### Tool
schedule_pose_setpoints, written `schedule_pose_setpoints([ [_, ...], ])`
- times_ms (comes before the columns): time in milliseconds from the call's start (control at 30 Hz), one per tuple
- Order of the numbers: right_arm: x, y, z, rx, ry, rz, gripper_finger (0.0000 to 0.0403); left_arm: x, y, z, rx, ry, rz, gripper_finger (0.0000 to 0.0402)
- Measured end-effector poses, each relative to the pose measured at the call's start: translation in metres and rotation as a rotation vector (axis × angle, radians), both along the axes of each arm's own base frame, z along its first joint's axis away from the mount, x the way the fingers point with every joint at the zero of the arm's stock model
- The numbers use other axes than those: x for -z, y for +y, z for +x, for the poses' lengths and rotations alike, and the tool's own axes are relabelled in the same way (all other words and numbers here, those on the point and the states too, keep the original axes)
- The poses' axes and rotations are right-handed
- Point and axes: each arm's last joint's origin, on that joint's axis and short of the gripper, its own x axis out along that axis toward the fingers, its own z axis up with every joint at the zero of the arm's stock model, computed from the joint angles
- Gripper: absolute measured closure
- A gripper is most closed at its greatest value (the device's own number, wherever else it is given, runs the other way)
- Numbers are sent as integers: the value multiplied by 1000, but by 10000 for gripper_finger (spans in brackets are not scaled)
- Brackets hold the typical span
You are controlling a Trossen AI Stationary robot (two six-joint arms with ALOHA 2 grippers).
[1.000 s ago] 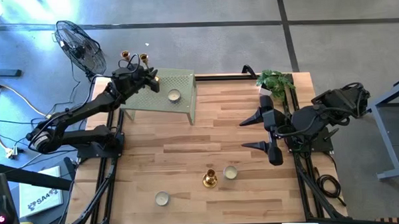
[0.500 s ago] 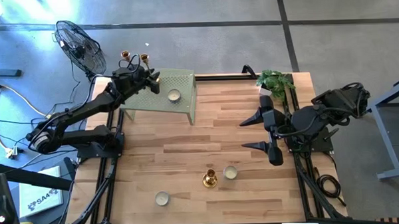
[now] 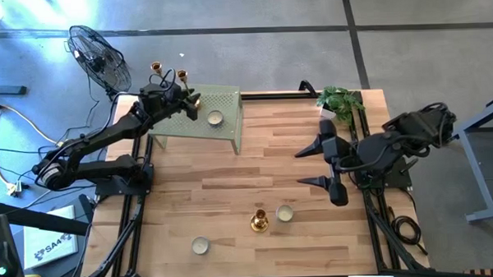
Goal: Pick & Place candle stick holders
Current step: Put the right blue patterned round candle on the shelf
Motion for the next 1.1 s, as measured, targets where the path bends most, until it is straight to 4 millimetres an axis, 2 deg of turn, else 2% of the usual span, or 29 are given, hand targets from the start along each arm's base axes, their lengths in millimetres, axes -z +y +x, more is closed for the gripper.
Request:
schedule_pose_setpoints([
  [500,-1,1,1,-9,-6,13,118,-9,-6,-7,-24,22,73,247],
  [667,0,1,1,-5,-5,6,118,-9,-12,-14,-43,85,77,247],
  [1100,-1,-1,1,17,-17,-59,118,-8,-31,-31,-3,154,-4,247],
])
